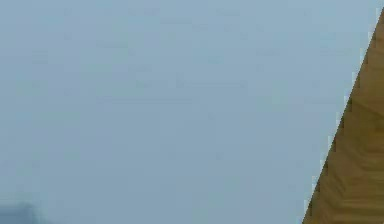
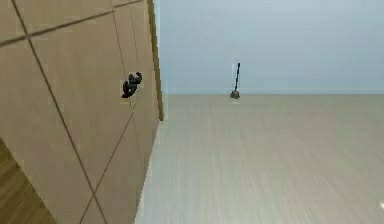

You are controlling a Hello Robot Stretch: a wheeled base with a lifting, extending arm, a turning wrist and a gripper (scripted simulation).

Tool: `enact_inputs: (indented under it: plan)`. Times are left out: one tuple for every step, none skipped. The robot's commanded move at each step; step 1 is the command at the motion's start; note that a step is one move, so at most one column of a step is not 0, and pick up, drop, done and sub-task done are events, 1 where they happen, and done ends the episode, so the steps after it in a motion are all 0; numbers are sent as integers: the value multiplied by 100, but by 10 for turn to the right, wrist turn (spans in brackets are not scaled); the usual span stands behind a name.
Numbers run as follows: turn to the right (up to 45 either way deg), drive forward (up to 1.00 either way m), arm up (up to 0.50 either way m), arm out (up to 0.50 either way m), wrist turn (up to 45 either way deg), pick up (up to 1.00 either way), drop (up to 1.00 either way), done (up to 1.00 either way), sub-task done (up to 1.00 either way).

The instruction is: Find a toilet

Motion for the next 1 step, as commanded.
enact_inputs:
  plan:
    - [450, 0, 0, 0, 0, 0, 0, 0, 0]
